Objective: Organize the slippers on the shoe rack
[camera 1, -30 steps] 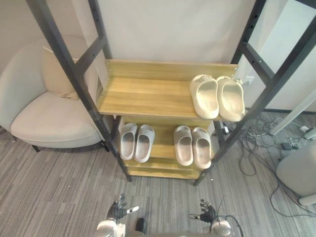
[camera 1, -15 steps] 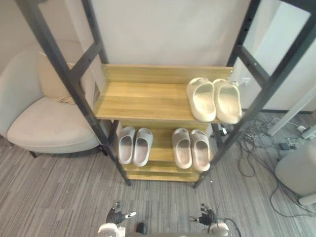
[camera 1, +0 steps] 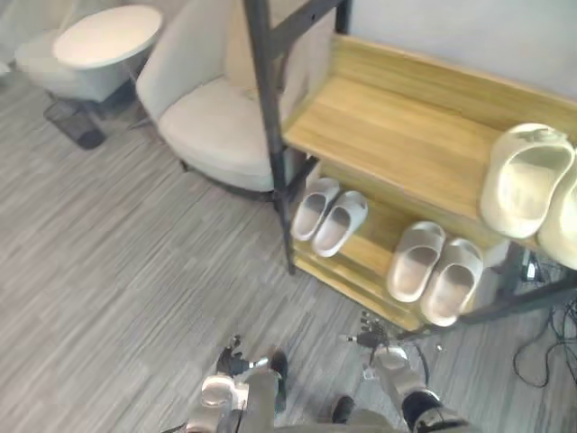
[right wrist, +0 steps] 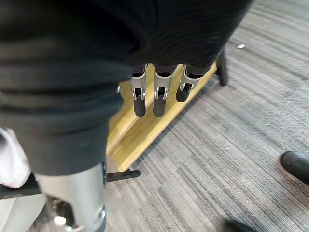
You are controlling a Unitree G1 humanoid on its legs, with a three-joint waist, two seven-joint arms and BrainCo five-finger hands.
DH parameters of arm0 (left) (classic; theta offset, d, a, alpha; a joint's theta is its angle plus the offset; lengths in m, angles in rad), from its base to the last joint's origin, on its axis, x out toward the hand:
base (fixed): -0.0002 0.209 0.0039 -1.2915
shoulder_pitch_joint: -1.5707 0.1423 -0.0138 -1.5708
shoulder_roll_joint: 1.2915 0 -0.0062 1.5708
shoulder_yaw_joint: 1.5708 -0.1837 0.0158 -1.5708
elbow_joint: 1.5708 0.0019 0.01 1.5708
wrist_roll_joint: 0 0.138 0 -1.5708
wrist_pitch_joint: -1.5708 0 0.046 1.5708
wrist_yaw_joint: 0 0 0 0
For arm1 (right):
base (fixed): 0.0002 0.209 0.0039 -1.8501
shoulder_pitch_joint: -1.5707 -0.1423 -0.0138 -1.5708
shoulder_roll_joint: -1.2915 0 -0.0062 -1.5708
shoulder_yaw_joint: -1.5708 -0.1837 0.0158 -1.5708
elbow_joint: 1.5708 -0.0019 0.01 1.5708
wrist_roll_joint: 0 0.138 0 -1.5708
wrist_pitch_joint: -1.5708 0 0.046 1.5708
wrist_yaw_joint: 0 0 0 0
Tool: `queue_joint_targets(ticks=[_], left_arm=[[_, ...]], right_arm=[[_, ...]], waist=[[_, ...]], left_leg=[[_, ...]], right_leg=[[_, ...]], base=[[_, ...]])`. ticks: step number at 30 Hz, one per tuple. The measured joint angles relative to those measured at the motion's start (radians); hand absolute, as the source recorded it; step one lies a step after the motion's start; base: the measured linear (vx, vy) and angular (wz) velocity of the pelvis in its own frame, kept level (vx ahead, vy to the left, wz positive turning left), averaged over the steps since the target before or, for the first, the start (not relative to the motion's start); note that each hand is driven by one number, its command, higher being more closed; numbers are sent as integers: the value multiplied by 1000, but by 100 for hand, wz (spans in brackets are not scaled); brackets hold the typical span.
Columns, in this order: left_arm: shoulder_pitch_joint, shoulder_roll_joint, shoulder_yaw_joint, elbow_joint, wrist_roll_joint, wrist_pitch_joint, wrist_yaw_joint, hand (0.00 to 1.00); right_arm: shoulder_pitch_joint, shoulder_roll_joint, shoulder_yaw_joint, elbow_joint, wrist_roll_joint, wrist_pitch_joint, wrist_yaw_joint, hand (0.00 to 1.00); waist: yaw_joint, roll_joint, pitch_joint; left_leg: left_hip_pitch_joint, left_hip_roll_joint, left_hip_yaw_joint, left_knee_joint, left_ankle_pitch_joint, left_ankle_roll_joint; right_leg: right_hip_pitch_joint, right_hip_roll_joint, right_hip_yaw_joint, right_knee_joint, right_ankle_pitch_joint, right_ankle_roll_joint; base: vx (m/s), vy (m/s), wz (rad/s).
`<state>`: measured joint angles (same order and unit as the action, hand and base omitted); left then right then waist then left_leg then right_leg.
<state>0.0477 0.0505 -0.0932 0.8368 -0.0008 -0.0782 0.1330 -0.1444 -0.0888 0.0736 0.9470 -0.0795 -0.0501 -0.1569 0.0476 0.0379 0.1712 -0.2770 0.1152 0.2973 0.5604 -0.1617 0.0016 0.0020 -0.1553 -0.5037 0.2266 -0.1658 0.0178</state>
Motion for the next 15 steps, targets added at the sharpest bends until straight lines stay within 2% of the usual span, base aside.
queue_joint_targets(ticks=[1,2,3,4,5,7,9,10,11,13,15], left_arm=[[-8,-9,-2,-1,0,-1,0,0],[-28,-20,-12,-2,1,-4,0,0],[-38,-13,-15,2,1,-3,0,0],[-62,-15,-11,13,2,-1,0,0],[-53,-18,-4,24,5,2,0,0],[-48,-21,-1,46,8,4,1,0],[-37,-13,-2,57,8,4,1,0],[-28,-11,-3,58,8,4,1,0],[-24,-8,-3,59,8,4,1,0],[-10,13,-1,70,19,2,0,0],[0,30,12,81,20,0,1,0]], right_arm=[[10,-10,-11,-2,0,1,-1,0],[28,-21,-33,2,0,8,0,0],[40,-19,-36,4,-1,10,-1,0],[42,-10,-53,19,-1,13,0,0],[39,-6,-65,12,-1,16,0,0],[36,4,-71,15,-2,18,-2,0],[36,15,-55,21,-10,18,2,0],[37,17,-49,30,-14,19,3,0],[39,19,-49,34,-22,20,4,0],[70,24,-50,37,-38,20,12,0],[81,31,-52,59,-38,21,20,0]], waist=[[-3,23,2],[-9,19,0],[-34,-3,-9],[-39,-3,3],[-37,9,7],[-37,-12,32],[-34,-17,37],[-35,-18,37],[-36,-19,39],[-42,-23,40],[-41,-29,37]], left_leg=[[-5,9,34,-18,1,-1],[5,-40,-12,-127,21,-12],[39,-97,-79,-260,35,-23],[35,-76,-51,-217,-34,4],[60,-35,-42,-200,-41,-8],[108,-81,-64,-296,14,-7],[121,-119,-95,-352,58,22],[131,-139,-121,-375,74,33],[140,-148,-134,-389,83,34],[173,-184,-220,-447,113,26],[191,-203,-282,-470,126,22]], right_leg=[[-2,8,-36,28,-8,8],[-26,22,-33,1,-20,-4],[-20,25,-35,-78,0,-10],[-11,8,-106,-98,44,12],[-10,17,-121,-75,47,16],[-28,-20,-115,-19,49,16],[-84,-78,-87,103,43,23],[-110,-99,-37,165,28,37],[-119,-100,10,184,19,41],[-125,-58,226,206,-13,62],[-126,-24,339,206,-24,70]], base=[[-130,59,124],[-182,46,154],[-230,49,174],[-104,73,126],[-29,83,91],[-28,117,42],[-91,193,47],[-90,187,62],[-96,139,90],[-75,22,114],[-56,-79,100]])
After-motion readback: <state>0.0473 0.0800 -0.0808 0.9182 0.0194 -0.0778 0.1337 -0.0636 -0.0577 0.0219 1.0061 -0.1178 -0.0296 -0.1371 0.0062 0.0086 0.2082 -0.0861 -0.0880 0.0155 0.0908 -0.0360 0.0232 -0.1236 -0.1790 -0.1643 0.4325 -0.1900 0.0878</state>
